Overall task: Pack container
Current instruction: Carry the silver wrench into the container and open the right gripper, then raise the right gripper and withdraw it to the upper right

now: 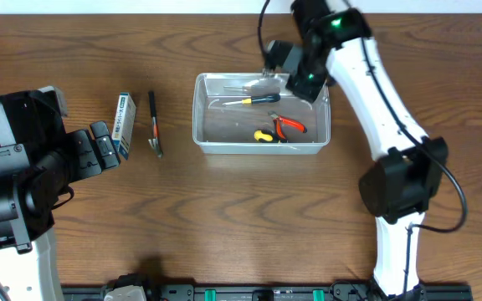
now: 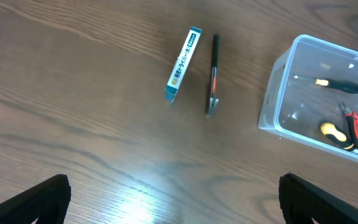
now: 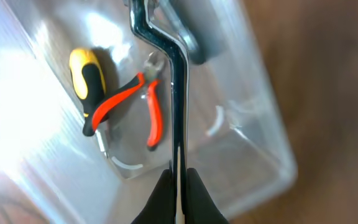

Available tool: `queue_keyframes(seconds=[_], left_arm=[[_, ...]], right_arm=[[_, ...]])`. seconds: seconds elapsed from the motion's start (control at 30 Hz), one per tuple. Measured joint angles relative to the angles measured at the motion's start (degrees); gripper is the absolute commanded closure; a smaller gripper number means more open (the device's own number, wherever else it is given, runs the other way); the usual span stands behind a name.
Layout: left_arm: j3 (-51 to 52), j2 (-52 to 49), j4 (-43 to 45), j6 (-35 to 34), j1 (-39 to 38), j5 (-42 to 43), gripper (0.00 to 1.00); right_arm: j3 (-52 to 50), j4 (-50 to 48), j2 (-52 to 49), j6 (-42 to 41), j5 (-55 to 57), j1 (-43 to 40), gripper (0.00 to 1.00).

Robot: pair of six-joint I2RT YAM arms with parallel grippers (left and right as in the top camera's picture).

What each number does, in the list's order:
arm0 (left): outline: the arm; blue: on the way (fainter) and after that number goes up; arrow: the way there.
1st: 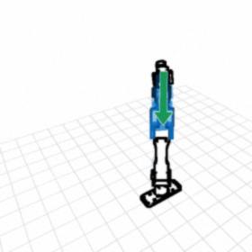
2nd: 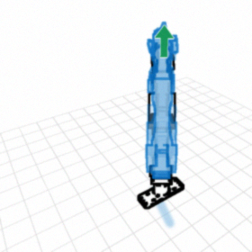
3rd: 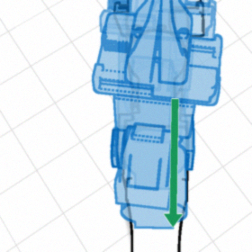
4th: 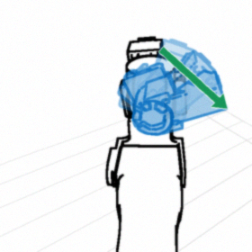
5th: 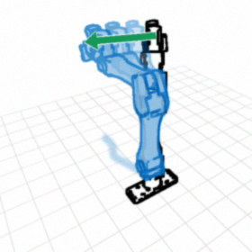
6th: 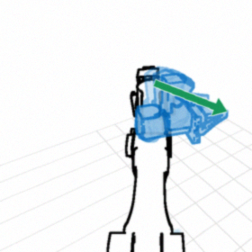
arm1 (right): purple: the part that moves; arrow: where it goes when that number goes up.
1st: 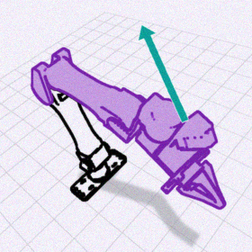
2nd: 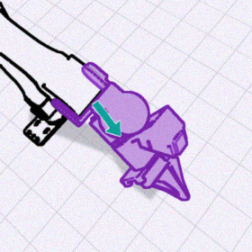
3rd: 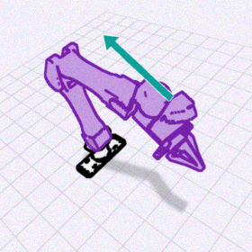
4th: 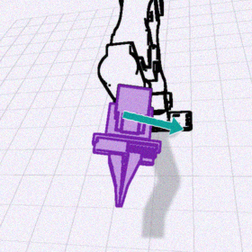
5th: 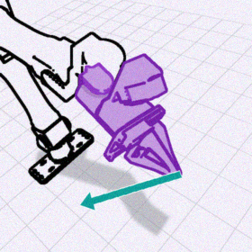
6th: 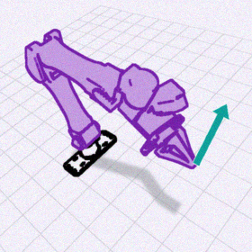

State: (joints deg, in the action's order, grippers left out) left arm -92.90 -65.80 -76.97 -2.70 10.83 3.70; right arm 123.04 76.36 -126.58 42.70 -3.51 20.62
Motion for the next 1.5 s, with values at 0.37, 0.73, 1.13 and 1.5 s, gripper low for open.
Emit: queue_keyframes(seconds=[0.37,0.73,1.13,1.5], left_arm=[[0.00,0.00,-0.70,0.00,0.00,0.00,0.02],[0.00,0.00,-1.22,0.00,0.00,0.02,0.02],[0.00,0.00,-0.15,3.63,0.00,0.00,0.02],[-12.59,-10.32,-2.14,9.51,0.00,0.00,0.02]], right_arm=[[-12.50,-6.88,-1.66,3.52,-2.80,0.15,0.99],[-14.93,-8.83,-1.66,4.31,-3.15,0.15,0.42],[-11.30,-8.41,-1.62,1.62,-3.15,0.15,0.31],[7.41,-1.49,12.92,-10.36,-3.58,-6.36,0.01]])
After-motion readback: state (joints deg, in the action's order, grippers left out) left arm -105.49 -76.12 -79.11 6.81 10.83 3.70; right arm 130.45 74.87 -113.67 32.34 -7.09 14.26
